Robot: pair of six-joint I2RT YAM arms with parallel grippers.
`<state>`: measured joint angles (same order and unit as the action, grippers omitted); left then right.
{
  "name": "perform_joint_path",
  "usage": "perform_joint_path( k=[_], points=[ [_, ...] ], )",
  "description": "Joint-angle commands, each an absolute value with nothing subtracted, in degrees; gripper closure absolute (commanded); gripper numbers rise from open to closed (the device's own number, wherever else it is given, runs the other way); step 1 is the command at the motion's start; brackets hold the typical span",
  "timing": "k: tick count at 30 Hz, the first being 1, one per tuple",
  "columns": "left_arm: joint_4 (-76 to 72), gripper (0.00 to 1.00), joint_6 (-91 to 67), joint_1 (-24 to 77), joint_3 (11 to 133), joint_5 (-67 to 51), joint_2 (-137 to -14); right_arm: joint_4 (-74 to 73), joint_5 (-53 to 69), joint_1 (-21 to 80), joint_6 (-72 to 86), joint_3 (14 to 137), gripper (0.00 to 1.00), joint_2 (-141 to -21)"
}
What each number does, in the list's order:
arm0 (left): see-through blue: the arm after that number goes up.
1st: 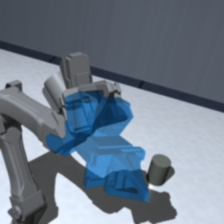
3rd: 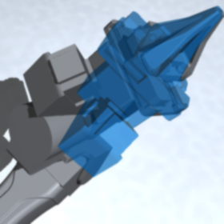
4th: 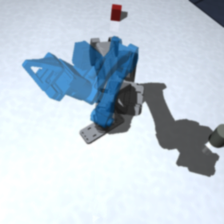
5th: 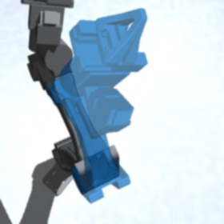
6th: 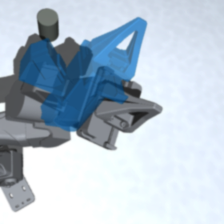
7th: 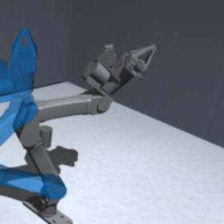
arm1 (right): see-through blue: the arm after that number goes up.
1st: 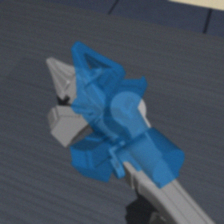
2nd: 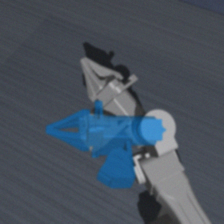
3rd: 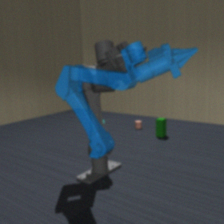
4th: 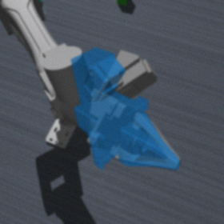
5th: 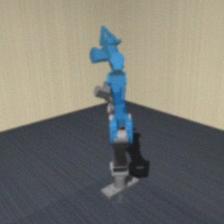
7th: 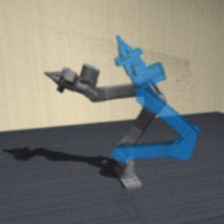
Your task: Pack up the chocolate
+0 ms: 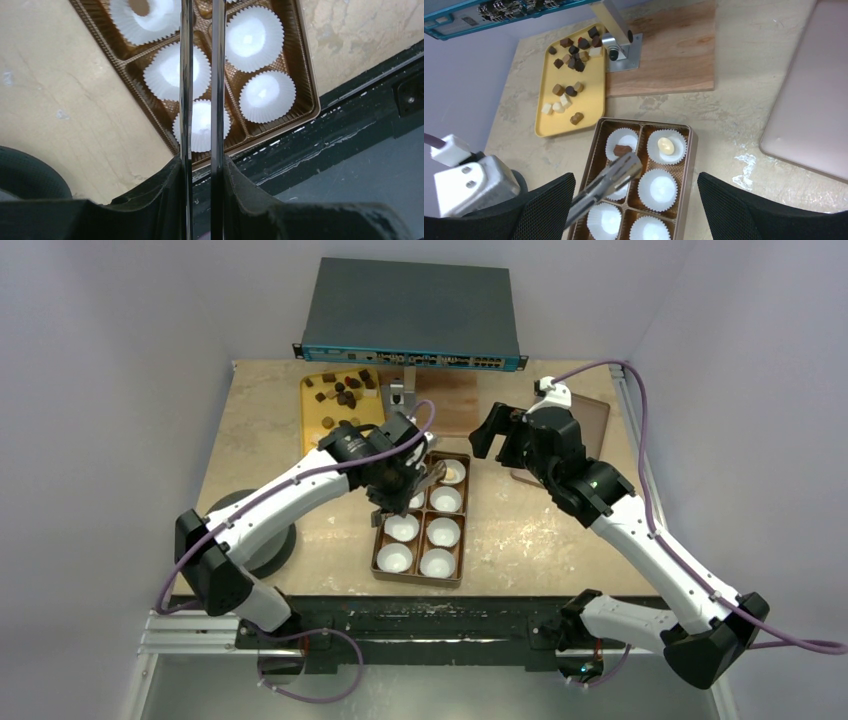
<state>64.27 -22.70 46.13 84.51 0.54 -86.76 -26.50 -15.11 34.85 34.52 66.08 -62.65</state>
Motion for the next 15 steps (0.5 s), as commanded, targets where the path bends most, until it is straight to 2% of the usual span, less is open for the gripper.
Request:
perform_joint_path(
  k=[1, 15],
  points=[
    [62.74, 0.79, -25.32, 49.1, 86.68, -1.4, -88.72, -25.53, -16.22, 34.82, 35.01, 65.89, 0.11, -61.49],
    [60.63, 0.78, -26.11, 51.11, 84.6, -0.25, -93.14, -25.93, -16.42, 34.78, 34.99, 65.42, 0.11, -60.82]
  ],
)
